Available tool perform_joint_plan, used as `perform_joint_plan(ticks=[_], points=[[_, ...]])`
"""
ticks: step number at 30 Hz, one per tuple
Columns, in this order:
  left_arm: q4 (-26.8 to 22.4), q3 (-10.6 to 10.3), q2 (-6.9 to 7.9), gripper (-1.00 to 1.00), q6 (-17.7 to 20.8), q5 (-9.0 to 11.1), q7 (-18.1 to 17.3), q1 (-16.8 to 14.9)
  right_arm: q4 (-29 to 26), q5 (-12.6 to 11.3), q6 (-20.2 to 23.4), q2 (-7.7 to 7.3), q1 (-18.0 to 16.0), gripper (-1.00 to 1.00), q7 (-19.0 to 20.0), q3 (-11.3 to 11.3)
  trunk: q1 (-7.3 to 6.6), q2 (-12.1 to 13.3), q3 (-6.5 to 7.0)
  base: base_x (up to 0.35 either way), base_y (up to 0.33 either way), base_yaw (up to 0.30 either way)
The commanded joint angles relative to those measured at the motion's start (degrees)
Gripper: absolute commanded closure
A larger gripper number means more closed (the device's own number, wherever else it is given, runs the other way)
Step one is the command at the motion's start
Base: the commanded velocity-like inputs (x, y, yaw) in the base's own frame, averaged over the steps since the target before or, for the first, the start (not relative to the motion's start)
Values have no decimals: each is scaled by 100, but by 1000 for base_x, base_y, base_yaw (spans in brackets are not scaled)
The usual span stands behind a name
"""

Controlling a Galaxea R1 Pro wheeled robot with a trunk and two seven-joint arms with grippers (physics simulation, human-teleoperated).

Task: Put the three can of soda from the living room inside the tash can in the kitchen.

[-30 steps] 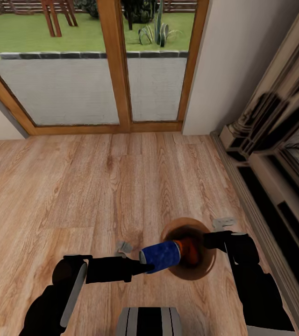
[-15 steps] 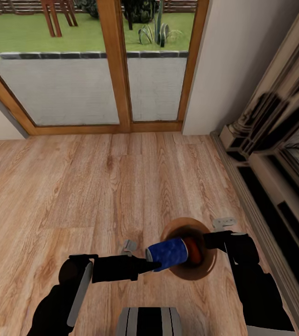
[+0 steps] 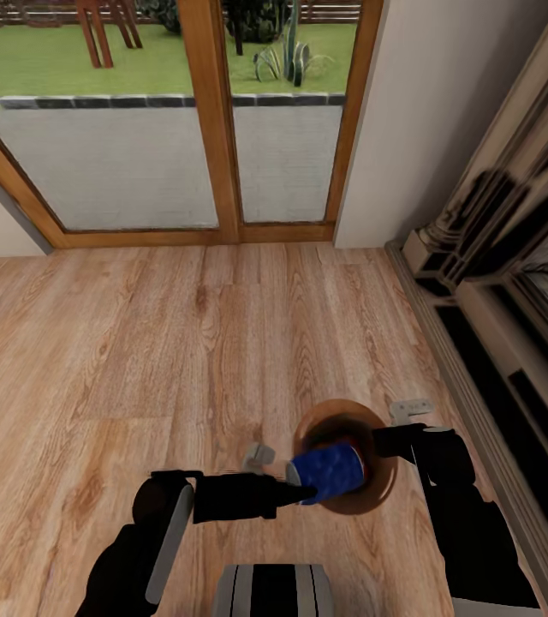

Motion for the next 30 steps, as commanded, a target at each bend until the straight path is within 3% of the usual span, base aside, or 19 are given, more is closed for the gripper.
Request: perform_joint_plan(ticks=[1, 9, 12, 14, 15, 16, 17, 19, 20, 24, 26, 30], points=[[35, -12, 0, 100, 19, 40, 101, 0, -1, -56, 8, 0, -1, 100, 23, -1, -1, 0, 1, 0, 0, 0], [144, -18, 0, 100, 19, 159, 1082, 0, -1, -56, 8, 0, -1, 100, 23, -1, -1, 0, 1, 0, 0, 0], [170, -27, 0, 100, 19, 454, 1226, 0, -1, -56, 8, 1, -1, 100, 23, -1, -1, 0, 1, 0, 0, 0], [199, -29, 0, 100, 19, 723, 1601, 0, -1, -56, 8, 5, -1, 100, 23, -1, -1, 0, 1, 0, 0, 0], [216, -48, 0, 100, 19, 1095, 1991, -14, -1, -56, 8, 7, -1, 100, 23, -1, -1, 0, 1, 0, 0, 0], [239, -91, 0, 100, 19, 1337, 2230, -41, -1, -56, 8, 8, -1, 100, 23, -1, -1, 0, 1, 0, 0, 0], [326, -226, 0, 100, 19, 1760, 2622, -112, -1, -56, 8, 8, -1, 100, 23, -1, -1, 0, 1, 0, 0, 0], [491, -527, 0, 100, -8, 2408, 3196, -237, -1, -56, 8, 8, -1, 100, 23, -1, -1, 0, 1, 0, 0, 0], [573, -749, 0, 100, -32, 2915, 3637, -312, -1, -56, 8, 5, -1, 100, 23, -1, -1, 0, 1, 0, 0, 0], [626, -1007, 0, 100, -54, 4057, 4778, -385, -1, -56, 8, 0, -1, 100, 23, -1, -1, 0, 1, 0, 0, 0], [628, -1046, 0, 100, -57, 4317, 5031, -393, -1, -56, 8, 0, -1, 100, 23, -1, -1, 0, 1, 0, 0, 0], [629, -1060, 0, 100, -68, 4401, 5129, -396, -1, -56, 8, 0, -1, 100, 23, -1, -1, 0, 1, 0, 0, 0]])
